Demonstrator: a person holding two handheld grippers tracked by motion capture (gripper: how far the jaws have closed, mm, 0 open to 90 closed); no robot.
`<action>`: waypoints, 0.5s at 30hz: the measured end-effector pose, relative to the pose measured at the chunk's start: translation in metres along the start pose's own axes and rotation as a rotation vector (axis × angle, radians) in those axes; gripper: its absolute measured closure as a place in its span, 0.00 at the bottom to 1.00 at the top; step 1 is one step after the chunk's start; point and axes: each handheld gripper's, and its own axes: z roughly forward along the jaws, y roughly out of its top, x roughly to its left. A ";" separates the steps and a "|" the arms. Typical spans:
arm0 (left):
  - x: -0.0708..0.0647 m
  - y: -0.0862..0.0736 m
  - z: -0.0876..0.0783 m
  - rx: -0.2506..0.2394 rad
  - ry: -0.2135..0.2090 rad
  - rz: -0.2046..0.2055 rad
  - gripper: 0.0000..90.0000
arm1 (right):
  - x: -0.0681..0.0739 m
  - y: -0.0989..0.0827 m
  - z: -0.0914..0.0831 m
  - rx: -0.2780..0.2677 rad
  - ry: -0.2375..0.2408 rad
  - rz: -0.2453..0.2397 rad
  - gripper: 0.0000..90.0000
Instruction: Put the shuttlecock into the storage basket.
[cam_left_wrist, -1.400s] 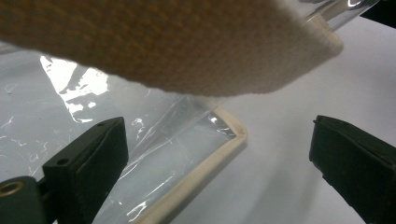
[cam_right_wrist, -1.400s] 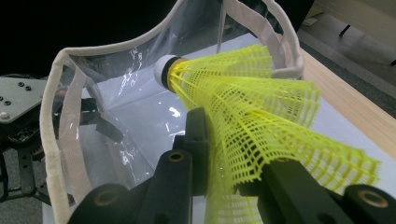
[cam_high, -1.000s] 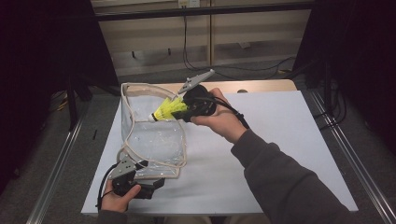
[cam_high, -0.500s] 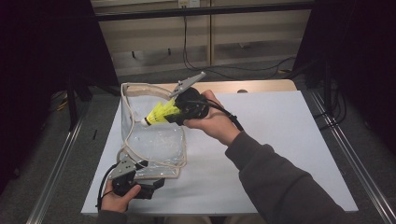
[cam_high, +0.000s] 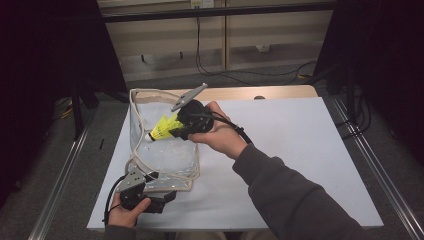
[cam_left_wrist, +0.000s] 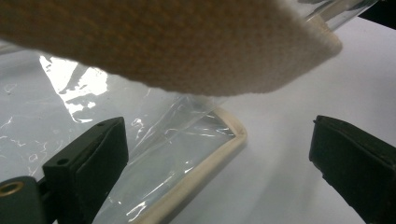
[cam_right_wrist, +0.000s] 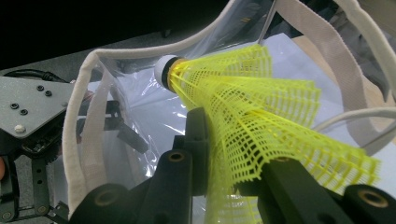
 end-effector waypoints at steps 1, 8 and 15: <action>0.000 0.000 0.000 -0.001 0.001 -0.001 0.05 | 0.000 0.000 0.001 0.002 0.000 0.000 0.88; 0.000 0.000 0.000 -0.001 0.001 -0.002 0.05 | 0.003 0.000 0.008 0.008 0.006 -0.003 0.88; 0.000 0.000 0.000 0.001 0.000 0.000 0.05 | 0.005 -0.003 0.015 0.014 0.018 -0.001 0.88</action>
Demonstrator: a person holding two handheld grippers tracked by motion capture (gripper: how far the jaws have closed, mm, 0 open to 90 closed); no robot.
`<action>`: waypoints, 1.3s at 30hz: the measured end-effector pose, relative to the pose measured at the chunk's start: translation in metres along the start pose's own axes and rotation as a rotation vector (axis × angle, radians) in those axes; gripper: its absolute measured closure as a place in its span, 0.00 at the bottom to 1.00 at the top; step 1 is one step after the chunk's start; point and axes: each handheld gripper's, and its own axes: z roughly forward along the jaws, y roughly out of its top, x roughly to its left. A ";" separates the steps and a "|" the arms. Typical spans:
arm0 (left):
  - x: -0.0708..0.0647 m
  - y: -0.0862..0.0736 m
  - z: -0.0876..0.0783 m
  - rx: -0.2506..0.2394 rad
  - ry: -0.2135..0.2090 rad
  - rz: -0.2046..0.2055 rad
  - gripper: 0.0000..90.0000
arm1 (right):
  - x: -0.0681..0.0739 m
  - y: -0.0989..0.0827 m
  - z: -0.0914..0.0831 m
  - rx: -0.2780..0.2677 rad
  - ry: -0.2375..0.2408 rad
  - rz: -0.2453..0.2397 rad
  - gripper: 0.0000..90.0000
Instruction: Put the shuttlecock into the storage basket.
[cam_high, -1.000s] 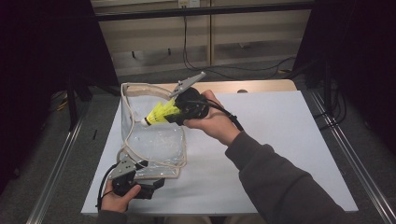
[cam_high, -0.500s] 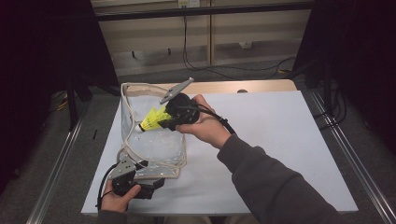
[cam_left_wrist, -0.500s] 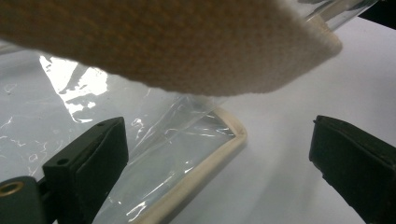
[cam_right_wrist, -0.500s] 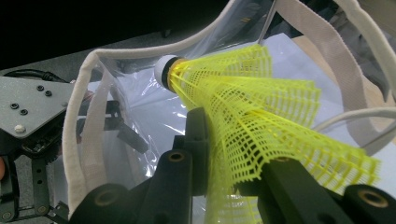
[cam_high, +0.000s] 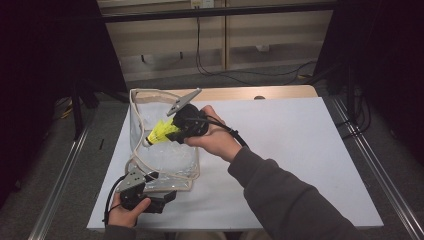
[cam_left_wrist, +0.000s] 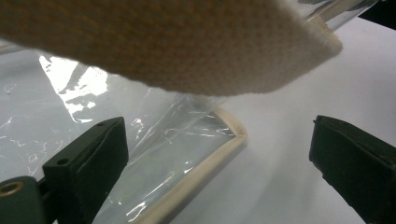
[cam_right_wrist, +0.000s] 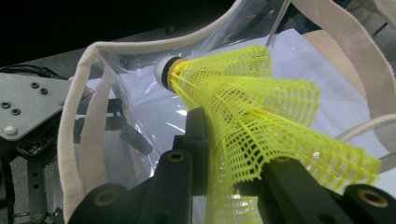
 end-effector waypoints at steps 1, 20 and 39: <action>0.000 0.000 0.000 0.000 0.001 -0.001 0.05 | 0.000 0.000 0.001 0.002 -0.002 -0.001 0.88; 0.000 0.000 0.000 0.000 -0.001 0.001 0.05 | 0.005 -0.007 0.016 0.015 0.018 0.004 0.88; 0.000 0.000 0.000 0.001 0.000 0.002 0.05 | 0.006 -0.015 0.030 0.045 0.015 0.001 0.88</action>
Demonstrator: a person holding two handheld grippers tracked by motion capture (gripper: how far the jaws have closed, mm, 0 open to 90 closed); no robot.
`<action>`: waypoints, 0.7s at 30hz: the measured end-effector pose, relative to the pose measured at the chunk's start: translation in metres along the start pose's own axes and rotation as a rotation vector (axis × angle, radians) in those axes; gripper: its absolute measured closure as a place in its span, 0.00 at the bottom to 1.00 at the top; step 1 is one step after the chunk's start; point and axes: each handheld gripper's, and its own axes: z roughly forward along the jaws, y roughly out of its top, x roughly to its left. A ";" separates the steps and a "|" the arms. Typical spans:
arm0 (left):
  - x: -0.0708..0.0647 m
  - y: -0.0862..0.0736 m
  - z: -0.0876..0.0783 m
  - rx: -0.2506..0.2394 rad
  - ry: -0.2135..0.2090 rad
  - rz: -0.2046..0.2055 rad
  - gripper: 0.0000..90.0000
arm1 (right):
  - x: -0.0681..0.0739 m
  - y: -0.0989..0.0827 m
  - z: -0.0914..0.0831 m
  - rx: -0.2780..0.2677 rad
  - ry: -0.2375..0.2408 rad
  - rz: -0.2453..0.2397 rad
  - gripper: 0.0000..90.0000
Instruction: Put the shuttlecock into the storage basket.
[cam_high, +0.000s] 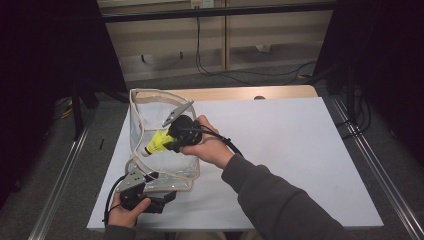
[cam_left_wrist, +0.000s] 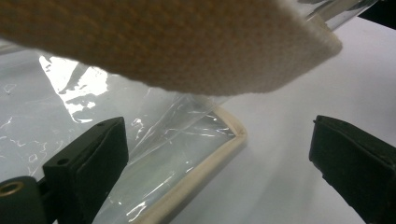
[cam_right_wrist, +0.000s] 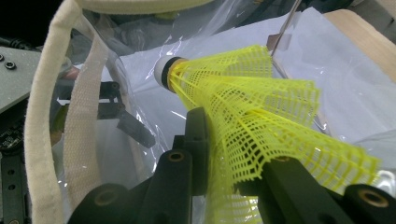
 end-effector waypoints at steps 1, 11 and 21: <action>0.000 0.000 0.000 0.000 0.000 0.000 0.05 | 0.000 -0.001 0.000 0.004 -0.001 0.003 0.88; 0.000 0.000 0.000 -0.003 0.002 0.000 0.05 | 0.000 -0.005 0.007 0.020 0.001 0.001 0.88; 0.000 0.000 0.000 -0.003 0.003 0.000 0.05 | 0.002 -0.008 0.012 0.030 0.006 0.001 0.88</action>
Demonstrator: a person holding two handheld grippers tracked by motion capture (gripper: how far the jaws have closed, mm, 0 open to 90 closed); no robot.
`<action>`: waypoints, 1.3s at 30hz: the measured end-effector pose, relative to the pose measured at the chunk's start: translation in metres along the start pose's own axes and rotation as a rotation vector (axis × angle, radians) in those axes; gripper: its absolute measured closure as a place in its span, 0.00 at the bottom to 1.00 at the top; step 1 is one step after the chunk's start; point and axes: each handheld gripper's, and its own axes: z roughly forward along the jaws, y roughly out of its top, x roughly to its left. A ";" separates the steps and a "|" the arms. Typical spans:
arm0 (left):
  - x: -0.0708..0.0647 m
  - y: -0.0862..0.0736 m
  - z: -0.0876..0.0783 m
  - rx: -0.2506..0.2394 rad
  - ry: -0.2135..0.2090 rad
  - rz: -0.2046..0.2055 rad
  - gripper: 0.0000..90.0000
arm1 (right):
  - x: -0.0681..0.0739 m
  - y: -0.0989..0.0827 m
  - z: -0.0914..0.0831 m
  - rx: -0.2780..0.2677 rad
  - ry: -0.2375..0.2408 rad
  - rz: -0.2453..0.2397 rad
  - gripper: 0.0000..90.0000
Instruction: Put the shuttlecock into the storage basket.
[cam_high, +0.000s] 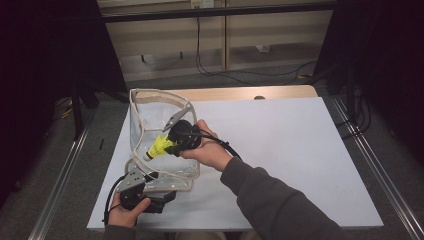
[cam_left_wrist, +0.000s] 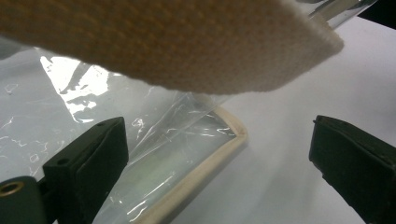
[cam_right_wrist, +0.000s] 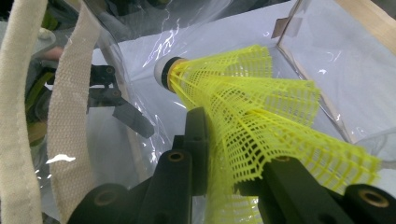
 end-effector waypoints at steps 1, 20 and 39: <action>0.000 0.000 0.000 0.000 0.000 0.000 0.05 | 0.000 0.000 0.000 0.004 -0.001 -0.002 0.87; 0.000 0.000 -0.001 0.001 0.000 0.001 0.05 | 0.003 -0.006 0.009 0.076 -0.001 -0.031 0.87; 0.001 0.000 -0.001 -0.002 0.003 0.004 0.05 | 0.002 -0.007 0.006 0.100 0.008 0.000 0.65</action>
